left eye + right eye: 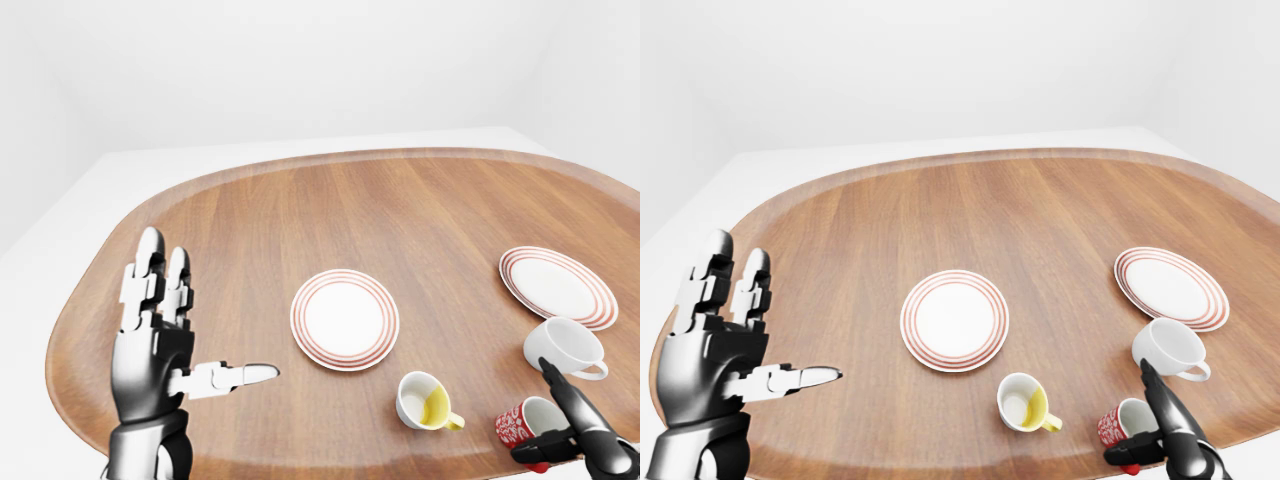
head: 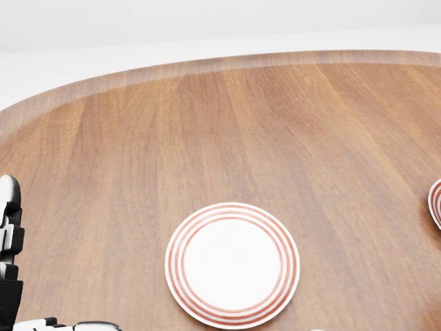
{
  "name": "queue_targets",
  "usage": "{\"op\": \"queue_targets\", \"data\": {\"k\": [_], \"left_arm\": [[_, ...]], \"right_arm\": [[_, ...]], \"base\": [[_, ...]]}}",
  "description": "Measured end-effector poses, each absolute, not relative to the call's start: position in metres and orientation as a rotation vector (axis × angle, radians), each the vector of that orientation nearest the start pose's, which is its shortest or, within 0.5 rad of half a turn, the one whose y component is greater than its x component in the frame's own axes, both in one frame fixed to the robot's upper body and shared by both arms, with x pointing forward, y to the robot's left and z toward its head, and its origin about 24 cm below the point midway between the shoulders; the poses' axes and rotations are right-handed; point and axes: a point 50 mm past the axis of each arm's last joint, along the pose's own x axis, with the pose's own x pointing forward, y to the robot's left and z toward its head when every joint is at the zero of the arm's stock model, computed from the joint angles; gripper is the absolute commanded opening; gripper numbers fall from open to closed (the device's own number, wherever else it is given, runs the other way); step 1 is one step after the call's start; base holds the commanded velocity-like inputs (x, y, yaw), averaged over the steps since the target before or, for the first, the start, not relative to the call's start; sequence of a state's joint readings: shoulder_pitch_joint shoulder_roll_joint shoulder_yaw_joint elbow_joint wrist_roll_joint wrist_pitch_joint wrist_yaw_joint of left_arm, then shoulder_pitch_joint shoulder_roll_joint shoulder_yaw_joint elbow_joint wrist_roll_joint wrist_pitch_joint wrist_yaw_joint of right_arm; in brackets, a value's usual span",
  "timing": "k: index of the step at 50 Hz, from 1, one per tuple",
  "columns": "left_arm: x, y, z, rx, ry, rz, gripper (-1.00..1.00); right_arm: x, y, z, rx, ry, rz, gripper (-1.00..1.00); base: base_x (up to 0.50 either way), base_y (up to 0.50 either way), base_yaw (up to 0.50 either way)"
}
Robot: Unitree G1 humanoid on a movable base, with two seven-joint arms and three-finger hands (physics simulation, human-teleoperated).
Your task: Put the red mug on the left plate.
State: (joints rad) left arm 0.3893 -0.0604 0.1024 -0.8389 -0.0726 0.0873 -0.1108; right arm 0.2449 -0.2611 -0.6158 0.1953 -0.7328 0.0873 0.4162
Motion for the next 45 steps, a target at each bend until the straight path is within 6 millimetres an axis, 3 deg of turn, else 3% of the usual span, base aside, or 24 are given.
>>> {"op": "queue_targets", "data": {"k": [4, 5, 6, 9, 33, 39, 45], "left_arm": [[0.159, 0.179, 0.147, -0.006, -0.382, 0.09, 1.0], [0.159, 0.179, 0.147, -0.006, -0.382, 0.09, 1.0], [0.159, 0.179, 0.147, -0.006, -0.382, 0.09, 1.0], [0.159, 0.179, 0.147, -0.006, -0.382, 0.091, 1.0], [0.159, 0.179, 0.146, -0.008, -0.377, 0.091, 1.0], [0.159, 0.179, 0.146, -0.008, -0.376, 0.091, 1.0], [0.159, 0.179, 0.146, -0.008, -0.375, 0.09, 1.0]], "right_arm": [[0.131, -0.349, -0.022, -0.753, 0.834, -0.203, 1.0], [0.131, -0.35, -0.023, -0.748, 0.836, -0.203, 0.52], [0.133, -0.35, -0.02, -0.75, 0.826, -0.198, -1.0], [0.142, -0.35, -0.008, -0.778, 0.761, -0.209, -1.0], [0.134, -0.351, -0.017, -0.776, 0.789, -0.241, -1.0], [0.141, -0.351, -0.004, -0.823, 0.747, -0.261, -1.0], [0.165, -0.347, 0.022, -0.91, 0.641, -0.259, -1.0]], "base": [[0.0, 0.0, 0.0], [0.0, 0.0, 0.0], [0.0, 0.0, 0.0], [0.0, 0.0, 0.0], [0.0, 0.0, 0.0], [0.0, 0.0, 0.0], [0.0, 0.0, 0.0]]}}
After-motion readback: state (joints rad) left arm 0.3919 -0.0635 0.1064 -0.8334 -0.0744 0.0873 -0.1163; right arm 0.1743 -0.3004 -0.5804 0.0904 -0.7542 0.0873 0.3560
